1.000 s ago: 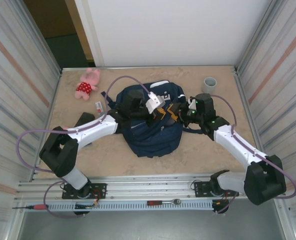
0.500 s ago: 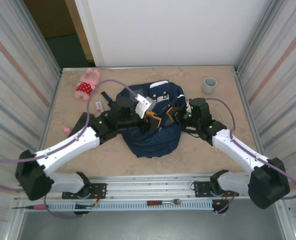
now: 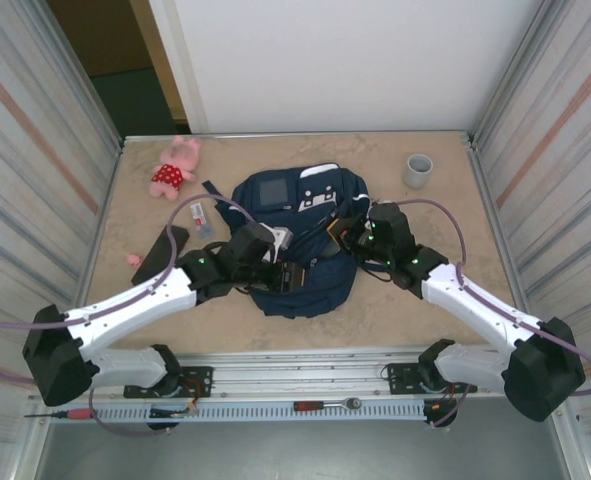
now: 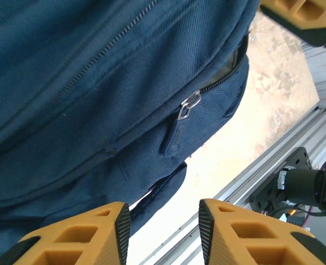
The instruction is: Pack the student bag
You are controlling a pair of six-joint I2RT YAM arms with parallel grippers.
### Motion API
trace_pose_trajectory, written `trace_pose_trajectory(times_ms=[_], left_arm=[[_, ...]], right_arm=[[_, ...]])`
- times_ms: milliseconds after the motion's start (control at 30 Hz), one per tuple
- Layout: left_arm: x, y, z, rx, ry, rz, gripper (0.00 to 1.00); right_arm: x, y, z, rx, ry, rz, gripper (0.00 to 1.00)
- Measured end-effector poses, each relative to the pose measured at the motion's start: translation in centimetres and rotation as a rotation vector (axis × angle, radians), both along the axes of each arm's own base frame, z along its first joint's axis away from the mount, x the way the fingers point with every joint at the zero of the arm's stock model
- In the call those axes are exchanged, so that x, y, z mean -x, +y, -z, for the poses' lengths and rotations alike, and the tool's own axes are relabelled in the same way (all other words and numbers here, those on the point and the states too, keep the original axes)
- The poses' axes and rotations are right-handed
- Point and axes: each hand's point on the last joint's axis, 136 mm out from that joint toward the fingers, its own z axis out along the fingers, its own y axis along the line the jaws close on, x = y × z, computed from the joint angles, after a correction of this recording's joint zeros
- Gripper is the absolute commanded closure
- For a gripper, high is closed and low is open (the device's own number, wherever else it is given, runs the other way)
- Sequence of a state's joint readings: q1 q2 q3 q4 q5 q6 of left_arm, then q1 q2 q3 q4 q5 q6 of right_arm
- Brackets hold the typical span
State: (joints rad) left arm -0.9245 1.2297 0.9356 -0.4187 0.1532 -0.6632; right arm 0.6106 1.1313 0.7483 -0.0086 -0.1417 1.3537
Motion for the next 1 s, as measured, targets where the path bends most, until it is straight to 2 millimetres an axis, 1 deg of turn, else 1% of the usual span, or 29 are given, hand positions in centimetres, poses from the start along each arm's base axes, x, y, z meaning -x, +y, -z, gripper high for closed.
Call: trace_pose_trajectory(times_ms=[100, 200, 300, 467, 667, 767, 900, 1000], left_arm=[[0.1, -0.5, 1.2, -0.028, 0.019, -0.010, 0.61], [-0.3, -0.5, 2.1, -0.057, 0.022, -0.033, 0.60], [-0.9, -0.8, 2.3, -0.053, 0.011, -0.055, 0.61], [-1.8, -2.0, 2.4, -0.017, 0.006, -0.072, 0.61], [-2.3, -2.6, 3.1, -0.020, 0.009, -0.082, 0.66], [-2.5, -2.7, 3.4, -0.024, 0.010, -0.088, 0.73], [-2.8, -2.7, 3.4, -0.029, 0.009, -0.102, 0.89], [-3.0, -2.7, 3.2, -0.032, -0.007, -0.106, 0.98]], right_arm=[[0.2, 0.3, 0.0, 0.005, -0.004, -0.003, 1.00], [0.2, 0.3, 0.0, 0.006, -0.004, -0.004, 1.00], [0.2, 0.3, 0.0, 0.007, -0.005, -0.002, 1.00], [0.2, 0.3, 0.0, 0.008, -0.006, 0.001, 1.00], [0.1, 0.2, 0.0, 0.010, -0.008, 0.005, 1.00], [0.1, 0.2, 0.0, 0.010, -0.008, 0.005, 1.00], [0.0, 0.3, -0.1, 0.010, -0.008, 0.005, 1.00], [0.0, 0.3, -0.2, 0.020, -0.002, 0.002, 1.00]])
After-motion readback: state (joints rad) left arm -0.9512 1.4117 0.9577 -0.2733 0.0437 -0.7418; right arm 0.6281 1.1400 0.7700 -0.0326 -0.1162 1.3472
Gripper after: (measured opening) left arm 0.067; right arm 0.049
